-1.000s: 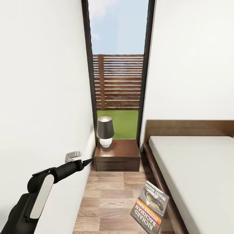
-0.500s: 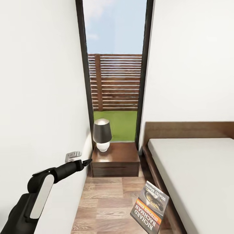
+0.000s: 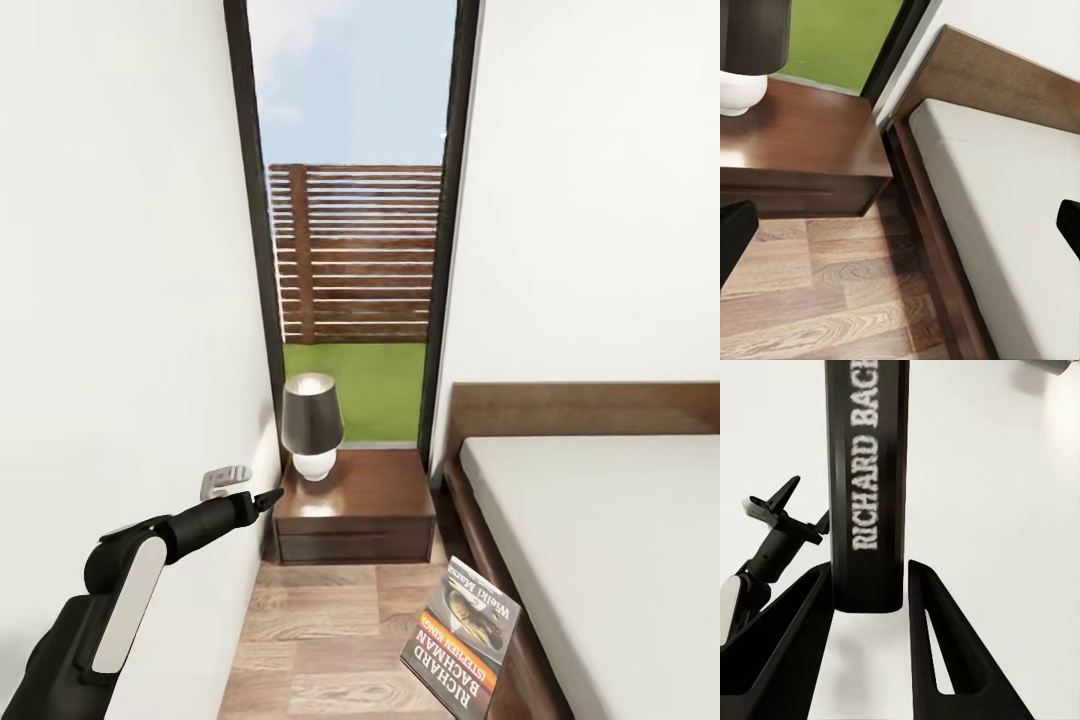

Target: In the bedroom, move the book from the bed onto either nightstand, and place the two sandals side by side next to the bed.

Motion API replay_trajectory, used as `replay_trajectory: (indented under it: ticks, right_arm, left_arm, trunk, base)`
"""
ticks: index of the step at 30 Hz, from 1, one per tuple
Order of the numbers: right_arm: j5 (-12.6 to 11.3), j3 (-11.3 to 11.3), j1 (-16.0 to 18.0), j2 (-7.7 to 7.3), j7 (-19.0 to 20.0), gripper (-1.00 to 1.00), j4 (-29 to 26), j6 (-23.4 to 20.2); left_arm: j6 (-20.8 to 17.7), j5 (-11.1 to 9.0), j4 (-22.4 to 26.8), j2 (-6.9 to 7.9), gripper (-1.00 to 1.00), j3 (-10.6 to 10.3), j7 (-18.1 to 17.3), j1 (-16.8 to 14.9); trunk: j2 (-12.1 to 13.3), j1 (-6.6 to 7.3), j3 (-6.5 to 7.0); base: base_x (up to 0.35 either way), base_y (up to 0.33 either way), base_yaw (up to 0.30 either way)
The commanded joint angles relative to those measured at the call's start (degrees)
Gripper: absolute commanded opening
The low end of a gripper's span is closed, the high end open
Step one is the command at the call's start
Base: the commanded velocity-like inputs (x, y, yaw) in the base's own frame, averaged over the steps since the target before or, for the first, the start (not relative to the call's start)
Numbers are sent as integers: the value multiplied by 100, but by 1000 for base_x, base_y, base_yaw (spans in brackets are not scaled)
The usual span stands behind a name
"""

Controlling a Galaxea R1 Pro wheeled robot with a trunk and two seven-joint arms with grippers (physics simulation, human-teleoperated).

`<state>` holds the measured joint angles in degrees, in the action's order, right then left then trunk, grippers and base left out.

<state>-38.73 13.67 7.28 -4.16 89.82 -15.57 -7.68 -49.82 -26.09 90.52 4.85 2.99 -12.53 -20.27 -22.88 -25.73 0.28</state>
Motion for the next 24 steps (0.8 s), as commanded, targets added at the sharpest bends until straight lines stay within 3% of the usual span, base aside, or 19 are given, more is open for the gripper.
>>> replay_trajectory:
  ticks: [1,24]
  right_arm:
    - [-29,-10,2,-1,18,-100,2,-57]
    - [-28,0,2,30,18,-100,1,-53]
  left_arm:
    - [-28,23,1,-1,100,9,-39,-3]
    - [-28,21,1,-1,100,9,-39,-2]
  trunk:
    - [-4,-5,-2]
    - [-4,-5,-2]
  base:
    - [290,0,0]
    - [290,0,0]
